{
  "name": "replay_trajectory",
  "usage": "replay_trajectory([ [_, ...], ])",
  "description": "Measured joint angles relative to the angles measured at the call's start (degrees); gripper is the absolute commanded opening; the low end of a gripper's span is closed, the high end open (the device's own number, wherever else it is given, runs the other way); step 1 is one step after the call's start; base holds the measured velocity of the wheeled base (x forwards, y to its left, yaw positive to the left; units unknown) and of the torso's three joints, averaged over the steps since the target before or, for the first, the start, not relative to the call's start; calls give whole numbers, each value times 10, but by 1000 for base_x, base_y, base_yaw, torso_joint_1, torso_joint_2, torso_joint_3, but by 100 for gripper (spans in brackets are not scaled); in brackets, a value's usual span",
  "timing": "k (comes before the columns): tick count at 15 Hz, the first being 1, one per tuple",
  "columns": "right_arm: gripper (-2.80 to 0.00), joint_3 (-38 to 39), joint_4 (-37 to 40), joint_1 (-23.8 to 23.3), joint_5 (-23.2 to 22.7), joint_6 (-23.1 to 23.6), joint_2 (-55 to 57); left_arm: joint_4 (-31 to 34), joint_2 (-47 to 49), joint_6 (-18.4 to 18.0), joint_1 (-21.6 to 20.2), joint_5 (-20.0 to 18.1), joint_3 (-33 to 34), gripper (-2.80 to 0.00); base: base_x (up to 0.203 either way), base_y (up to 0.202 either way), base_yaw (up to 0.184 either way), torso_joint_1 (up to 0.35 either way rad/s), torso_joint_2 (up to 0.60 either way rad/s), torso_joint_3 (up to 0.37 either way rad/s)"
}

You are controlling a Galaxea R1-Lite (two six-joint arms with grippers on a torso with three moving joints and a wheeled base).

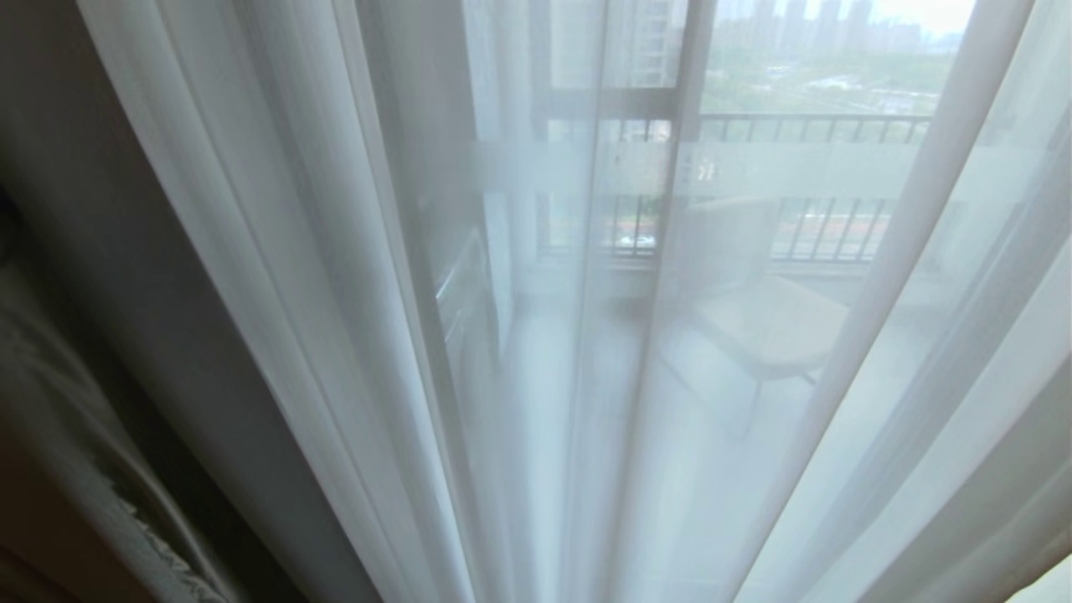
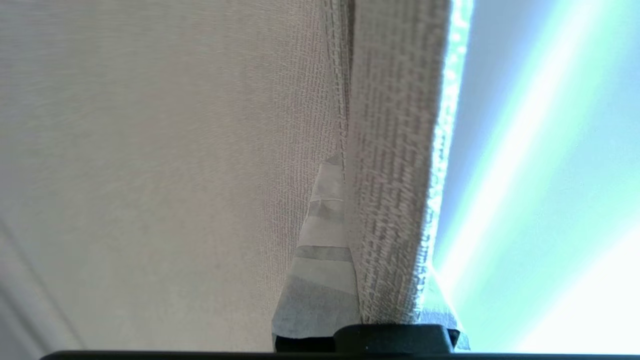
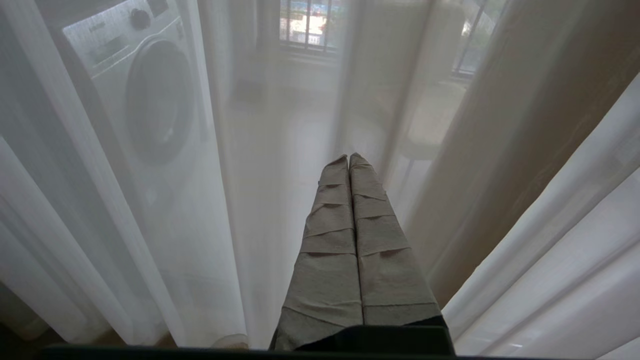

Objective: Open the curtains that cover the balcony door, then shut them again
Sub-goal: Close the outer curtains on both sides

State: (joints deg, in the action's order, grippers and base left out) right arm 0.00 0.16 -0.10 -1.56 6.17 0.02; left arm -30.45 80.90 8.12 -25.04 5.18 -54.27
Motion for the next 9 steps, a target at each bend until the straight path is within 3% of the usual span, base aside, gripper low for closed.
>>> replay_trajectory([
  [5,-280,0,0,0,0,0,0,0,-34,0,80,0,31,-280,0,0,0,0,0,0],
  [9,-280,0,0,0,0,0,0,4,-47,0,118,0,37,-280,0,0,0,0,0,0],
])
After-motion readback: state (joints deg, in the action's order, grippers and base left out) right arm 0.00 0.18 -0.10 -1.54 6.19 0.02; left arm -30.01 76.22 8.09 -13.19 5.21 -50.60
